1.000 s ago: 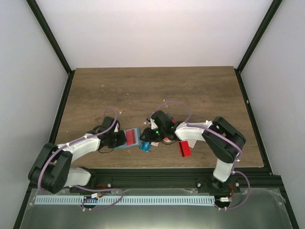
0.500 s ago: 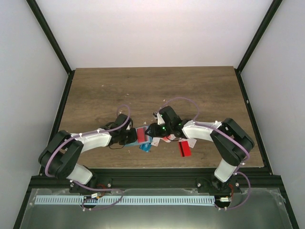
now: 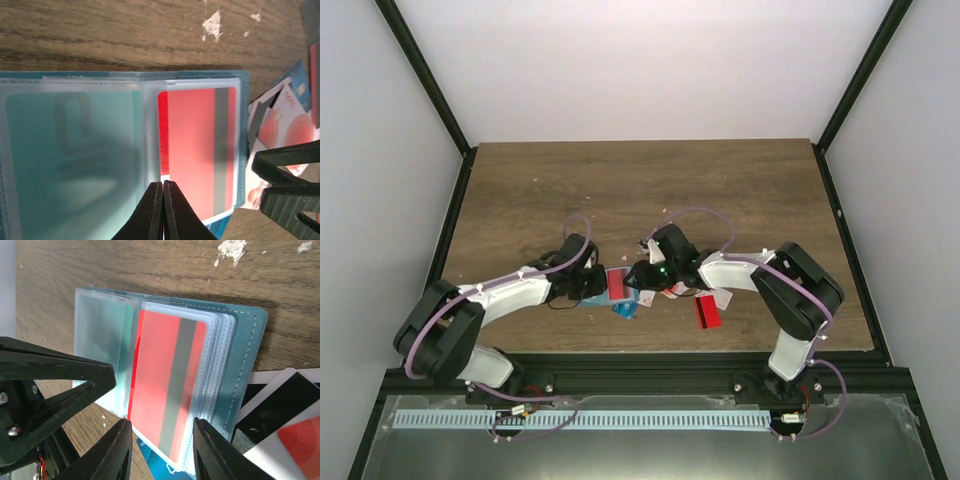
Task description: Put the credit cards into the card holder
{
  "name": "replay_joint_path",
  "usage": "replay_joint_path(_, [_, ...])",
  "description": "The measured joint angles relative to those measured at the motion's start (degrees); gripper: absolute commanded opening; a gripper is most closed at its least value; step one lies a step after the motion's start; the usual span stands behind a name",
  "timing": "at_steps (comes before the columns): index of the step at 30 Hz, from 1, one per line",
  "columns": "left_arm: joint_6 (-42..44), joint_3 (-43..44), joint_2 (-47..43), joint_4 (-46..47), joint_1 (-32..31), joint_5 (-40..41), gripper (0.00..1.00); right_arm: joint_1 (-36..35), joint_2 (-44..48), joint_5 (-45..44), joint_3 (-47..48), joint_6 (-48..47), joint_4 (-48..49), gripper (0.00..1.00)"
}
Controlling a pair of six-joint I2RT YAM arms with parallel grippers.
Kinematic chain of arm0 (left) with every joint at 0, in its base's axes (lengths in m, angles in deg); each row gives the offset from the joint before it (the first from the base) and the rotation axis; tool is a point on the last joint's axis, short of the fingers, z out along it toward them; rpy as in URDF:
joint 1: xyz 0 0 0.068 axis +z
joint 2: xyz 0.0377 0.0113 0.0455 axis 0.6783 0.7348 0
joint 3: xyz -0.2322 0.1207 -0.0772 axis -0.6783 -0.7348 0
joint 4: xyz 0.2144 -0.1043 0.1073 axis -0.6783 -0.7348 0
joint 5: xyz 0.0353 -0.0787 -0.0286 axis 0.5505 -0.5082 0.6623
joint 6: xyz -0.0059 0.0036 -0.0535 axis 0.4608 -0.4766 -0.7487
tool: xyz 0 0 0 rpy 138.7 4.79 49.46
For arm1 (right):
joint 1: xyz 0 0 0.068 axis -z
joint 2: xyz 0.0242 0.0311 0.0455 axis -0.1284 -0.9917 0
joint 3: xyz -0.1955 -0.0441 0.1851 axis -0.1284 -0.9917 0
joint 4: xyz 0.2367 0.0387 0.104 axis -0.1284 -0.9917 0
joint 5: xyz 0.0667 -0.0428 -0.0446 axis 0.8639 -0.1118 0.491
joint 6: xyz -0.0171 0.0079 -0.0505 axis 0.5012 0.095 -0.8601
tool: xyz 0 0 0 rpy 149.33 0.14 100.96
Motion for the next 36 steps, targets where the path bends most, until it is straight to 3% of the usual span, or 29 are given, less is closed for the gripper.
replay_joint_path(36, [4.26, 1.88, 7.76, 3.19, -0.39, -1.68, 0.04, 0.07, -3.39, 2.67, 2.01, 0.76, 1.77, 0.35])
